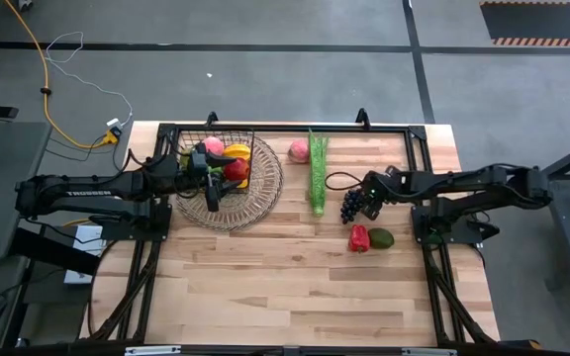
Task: Build produce basket
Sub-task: Put the black grapes into the black wire basket
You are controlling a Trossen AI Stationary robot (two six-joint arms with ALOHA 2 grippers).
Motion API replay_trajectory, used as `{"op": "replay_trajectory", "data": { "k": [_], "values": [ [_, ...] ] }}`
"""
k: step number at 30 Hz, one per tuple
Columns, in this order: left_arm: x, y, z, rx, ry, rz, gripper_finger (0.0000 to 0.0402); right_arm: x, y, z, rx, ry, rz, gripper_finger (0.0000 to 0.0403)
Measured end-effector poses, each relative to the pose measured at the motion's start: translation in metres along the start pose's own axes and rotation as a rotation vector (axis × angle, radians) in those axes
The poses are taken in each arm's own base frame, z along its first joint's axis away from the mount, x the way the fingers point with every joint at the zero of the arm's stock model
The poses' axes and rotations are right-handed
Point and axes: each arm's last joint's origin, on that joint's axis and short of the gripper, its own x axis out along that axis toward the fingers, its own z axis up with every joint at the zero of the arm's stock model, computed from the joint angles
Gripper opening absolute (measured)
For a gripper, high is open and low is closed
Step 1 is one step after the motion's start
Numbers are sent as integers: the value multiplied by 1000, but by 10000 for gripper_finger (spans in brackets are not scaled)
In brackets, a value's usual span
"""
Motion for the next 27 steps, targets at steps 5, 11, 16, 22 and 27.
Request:
{"op": "replay_trajectory", "data": {
  "k": [5,11,16,22,27],
  "values": [
    [0,0,0,0,0,0,335,5,2,2,-165,3,-9,196],
    [0,0,0,0,0,0,335,9,3,4,-273,-4,-16,196],
    [0,0,0,0,0,0,335,9,4,6,-310,-18,-13,196],
    [0,0,0,0,0,0,335,9,4,6,-314,-18,-6,158],
    [0,0,0,0,0,0,335,9,4,6,-319,-18,-4,78]
  ]
}}
